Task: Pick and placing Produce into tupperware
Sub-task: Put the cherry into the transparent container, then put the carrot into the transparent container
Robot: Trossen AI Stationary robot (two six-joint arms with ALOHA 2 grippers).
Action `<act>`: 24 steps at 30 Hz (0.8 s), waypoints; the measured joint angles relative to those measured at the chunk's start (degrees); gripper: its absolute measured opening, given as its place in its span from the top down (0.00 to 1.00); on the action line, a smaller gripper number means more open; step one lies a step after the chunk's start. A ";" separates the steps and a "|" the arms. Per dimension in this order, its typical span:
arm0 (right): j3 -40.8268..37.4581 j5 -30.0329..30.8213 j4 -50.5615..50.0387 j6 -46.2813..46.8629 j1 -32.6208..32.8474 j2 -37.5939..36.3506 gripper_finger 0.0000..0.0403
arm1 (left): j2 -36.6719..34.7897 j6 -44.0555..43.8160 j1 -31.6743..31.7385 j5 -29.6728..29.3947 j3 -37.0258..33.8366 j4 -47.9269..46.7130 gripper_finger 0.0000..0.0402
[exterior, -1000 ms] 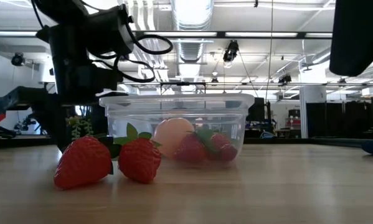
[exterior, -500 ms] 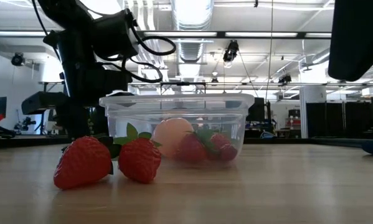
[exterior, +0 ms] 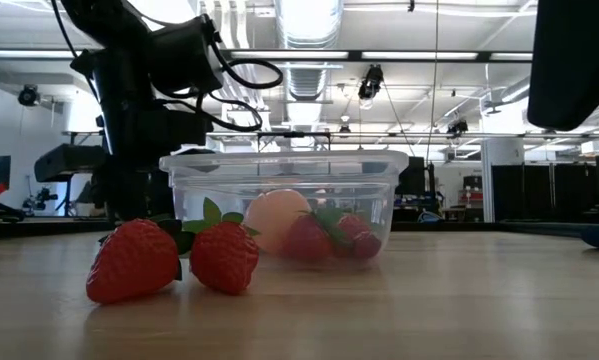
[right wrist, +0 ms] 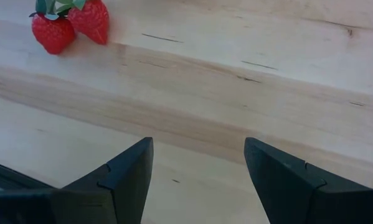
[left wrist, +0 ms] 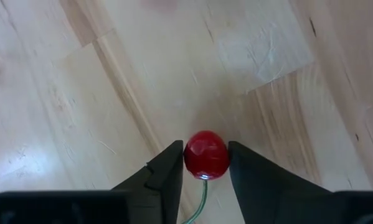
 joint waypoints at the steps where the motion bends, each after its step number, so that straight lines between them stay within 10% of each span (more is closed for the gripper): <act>1: 0.00 -0.11 0.04 0.00 0.00 0.00 0.39 | -0.03 -0.13 0.00 0.00 0.00 -0.01 0.74; 17: 0.00 -0.13 0.15 0.00 0.00 0.00 0.39 | -12.31 -9.02 -4.21 6.77 14.96 -3.43 0.79; 24: 0.00 -0.11 -0.17 -0.26 0.00 0.02 0.39 | -6.29 -9.52 -8.63 1.72 16.02 3.42 0.61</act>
